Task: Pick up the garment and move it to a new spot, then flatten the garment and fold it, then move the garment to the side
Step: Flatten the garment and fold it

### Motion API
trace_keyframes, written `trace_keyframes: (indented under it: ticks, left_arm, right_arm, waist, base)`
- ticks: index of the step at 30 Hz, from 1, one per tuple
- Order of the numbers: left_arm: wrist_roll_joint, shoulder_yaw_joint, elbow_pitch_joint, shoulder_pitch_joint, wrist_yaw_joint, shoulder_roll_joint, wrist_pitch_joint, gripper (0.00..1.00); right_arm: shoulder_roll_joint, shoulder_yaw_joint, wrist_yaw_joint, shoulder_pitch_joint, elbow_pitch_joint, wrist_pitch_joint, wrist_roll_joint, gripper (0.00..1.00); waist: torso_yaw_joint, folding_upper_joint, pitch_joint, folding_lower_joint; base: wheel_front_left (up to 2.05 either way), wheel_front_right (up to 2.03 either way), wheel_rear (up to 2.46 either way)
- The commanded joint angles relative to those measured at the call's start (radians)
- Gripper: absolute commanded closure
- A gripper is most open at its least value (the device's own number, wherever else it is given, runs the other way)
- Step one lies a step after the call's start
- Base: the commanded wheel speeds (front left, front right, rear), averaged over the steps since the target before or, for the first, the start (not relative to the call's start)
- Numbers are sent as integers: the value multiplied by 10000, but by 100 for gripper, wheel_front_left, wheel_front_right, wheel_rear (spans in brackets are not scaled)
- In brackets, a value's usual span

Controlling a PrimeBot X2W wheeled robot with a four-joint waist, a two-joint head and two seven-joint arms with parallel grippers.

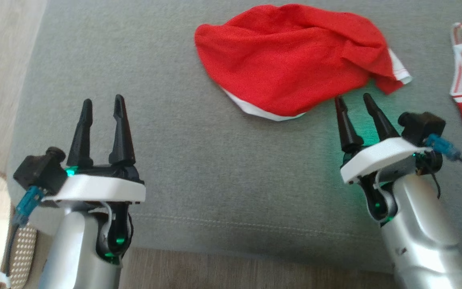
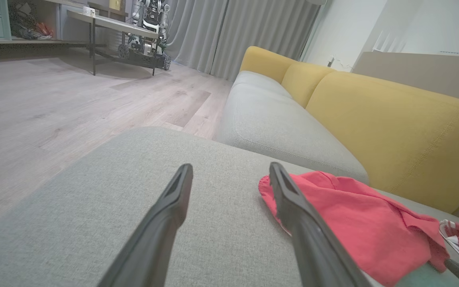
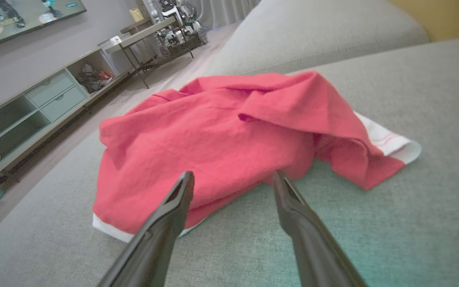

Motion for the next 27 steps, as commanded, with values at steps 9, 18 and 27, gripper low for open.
trace_keyframes:
  ticks: [9, 18, 27]
  left_arm:
    - [-260, -69, -431, -359, 203, 128, -51, 0]
    - [-258, -112, -384, -333, 295, 128, -51, 0]
    - [-237, 21, -301, -54, 266, 128, -51, 0]
  right_arm:
    - [-9, -71, -2, -1201, 1152, 620, 1344, 0]
    - [-518, 699, -2, -1819, 1716, 216, 1233, 100]
    - [-1140, 506, -2, -1438, 830, 316, -240, 100]
  waist:
    - [623, 0, 369, 0]
    - [575, 0, 255, 0]
    - [-47, 0, -493, 0]
  base:
    - [0, 0, 0]
    - [0, 0, 0]
    - [0, 0, 0]
